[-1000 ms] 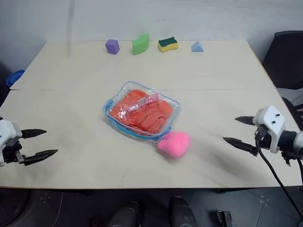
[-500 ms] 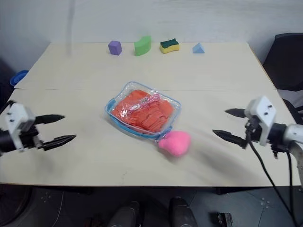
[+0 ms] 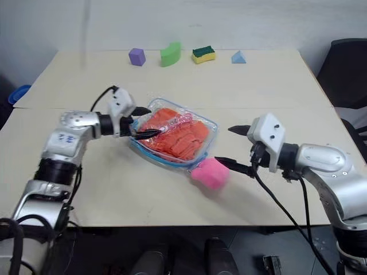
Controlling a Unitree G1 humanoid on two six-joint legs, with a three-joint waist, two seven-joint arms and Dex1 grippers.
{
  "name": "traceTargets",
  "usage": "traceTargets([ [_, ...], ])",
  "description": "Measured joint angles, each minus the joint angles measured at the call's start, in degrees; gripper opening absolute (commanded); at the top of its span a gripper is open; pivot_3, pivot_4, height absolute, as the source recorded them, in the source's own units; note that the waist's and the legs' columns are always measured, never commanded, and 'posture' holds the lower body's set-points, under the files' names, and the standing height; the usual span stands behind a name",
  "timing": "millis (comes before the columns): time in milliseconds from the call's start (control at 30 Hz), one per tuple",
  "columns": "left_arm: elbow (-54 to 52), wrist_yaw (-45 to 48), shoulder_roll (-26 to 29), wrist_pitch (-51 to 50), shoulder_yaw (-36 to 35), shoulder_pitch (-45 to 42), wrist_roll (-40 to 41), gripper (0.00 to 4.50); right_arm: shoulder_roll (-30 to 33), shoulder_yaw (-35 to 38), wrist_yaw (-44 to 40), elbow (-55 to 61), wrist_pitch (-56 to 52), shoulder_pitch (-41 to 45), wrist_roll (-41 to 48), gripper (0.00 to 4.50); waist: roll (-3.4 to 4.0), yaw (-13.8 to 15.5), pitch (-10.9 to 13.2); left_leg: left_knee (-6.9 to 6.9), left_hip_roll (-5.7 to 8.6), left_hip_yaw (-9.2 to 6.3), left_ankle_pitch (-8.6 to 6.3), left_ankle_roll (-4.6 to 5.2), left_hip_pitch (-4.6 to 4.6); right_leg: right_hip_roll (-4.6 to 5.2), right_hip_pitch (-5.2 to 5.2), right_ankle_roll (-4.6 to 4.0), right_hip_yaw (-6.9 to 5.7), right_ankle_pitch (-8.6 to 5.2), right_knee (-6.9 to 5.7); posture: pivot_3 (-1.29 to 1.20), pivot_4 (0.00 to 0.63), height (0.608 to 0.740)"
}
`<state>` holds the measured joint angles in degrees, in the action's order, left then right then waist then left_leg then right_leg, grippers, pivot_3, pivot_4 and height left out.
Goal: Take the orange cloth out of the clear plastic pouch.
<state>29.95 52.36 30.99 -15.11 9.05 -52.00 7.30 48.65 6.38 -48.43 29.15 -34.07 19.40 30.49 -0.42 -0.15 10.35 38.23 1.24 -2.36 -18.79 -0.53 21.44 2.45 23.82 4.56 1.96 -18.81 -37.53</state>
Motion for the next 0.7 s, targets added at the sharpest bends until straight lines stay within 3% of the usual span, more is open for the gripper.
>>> traceTargets([
  [233,12.53,-0.85,-3.41,6.85,1.05,-4.49,-4.7,2.31,-0.16,-0.43,3.02,0.99,-0.96,0.15,-0.23,4.5,-0.09,0.17,0.06,0.08,0.01,-0.01,0.02,0.0,0.04,0.03,0.02,0.0,-0.01,0.0,0.0,0.0,0.15,0.74],
  [467,12.83,1.44,-3.5,7.85,-0.1,-4.07,-4.81,0.15,-0.62,-1.0,4.35,1.2,-0.91,0.21,-0.46,4.5,-0.09,0.11,0.06,0.09,0.01,-0.02,0.02,-0.01,0.04,0.03,0.02,0.0,0.0,0.0,-0.09,0.0,0.15,0.74],
  [700,1.71,-2.94,2.54,-1.04,-9.08,3.19,-1.0,0.02,-1.42,-3.3,3.23,0.3,-0.6,2.71,-1.15,4.5,-0.11,-0.4,0.06,0.04,-0.03,-0.02,0.05,-0.06,0.04,-0.01,0.15,0.0,0.07,0.0,-0.2,0.0,0.15,0.74],
])
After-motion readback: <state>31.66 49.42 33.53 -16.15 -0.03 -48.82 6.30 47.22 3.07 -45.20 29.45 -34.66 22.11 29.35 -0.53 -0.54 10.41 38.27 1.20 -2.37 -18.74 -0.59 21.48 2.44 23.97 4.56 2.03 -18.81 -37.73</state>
